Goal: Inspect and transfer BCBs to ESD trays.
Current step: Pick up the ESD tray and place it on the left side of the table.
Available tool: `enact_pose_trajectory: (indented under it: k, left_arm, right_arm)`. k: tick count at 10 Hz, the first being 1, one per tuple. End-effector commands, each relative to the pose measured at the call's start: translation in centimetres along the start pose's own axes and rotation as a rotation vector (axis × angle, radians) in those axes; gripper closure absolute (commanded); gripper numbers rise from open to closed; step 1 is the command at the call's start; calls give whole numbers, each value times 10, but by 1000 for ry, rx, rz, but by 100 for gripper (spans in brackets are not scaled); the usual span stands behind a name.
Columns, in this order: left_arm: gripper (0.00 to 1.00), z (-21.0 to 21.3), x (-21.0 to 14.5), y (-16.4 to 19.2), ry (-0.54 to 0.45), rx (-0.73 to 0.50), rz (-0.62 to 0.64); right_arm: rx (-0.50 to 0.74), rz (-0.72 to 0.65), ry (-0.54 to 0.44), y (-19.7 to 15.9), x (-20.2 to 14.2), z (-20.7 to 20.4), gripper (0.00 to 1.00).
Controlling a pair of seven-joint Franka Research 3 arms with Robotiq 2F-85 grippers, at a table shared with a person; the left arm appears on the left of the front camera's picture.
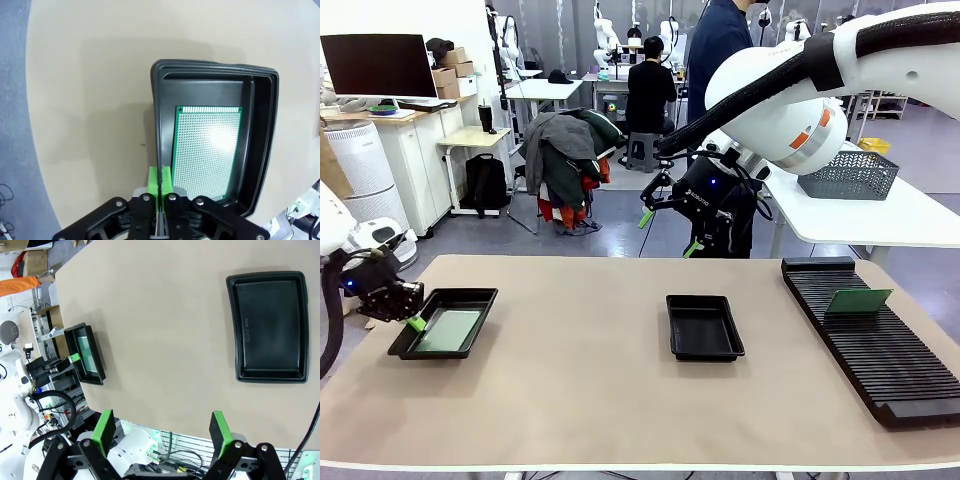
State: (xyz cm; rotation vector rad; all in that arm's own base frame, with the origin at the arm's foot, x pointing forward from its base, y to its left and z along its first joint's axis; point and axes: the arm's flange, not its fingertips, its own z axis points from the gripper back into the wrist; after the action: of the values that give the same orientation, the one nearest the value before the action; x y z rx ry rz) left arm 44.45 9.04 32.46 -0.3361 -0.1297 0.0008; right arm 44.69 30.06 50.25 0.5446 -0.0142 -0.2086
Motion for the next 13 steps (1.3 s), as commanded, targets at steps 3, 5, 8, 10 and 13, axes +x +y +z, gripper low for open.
enact_pose_trajectory:
  k: [3,5,8,10,13]
  left_arm:
    - [97,-10,-22,1,-24,30,17]
    - [97,-12,-30,-6,-61,68,26]
    - [97,-12,-22,3,-29,43,16]
    - [97,-12,-22,3,-29,43,16]
    - [93,-13,-26,1,-38,51,20]
  right_arm:
    - [-3,-11,5,1,0,0,0]
    - [-3,-11,5,1,0,0,0]
    - [-3,-11,5,1,0,0,0]
    - [-3,-11,5,1,0,0,0]
    - [-3,-11,5,1,0,0,0]
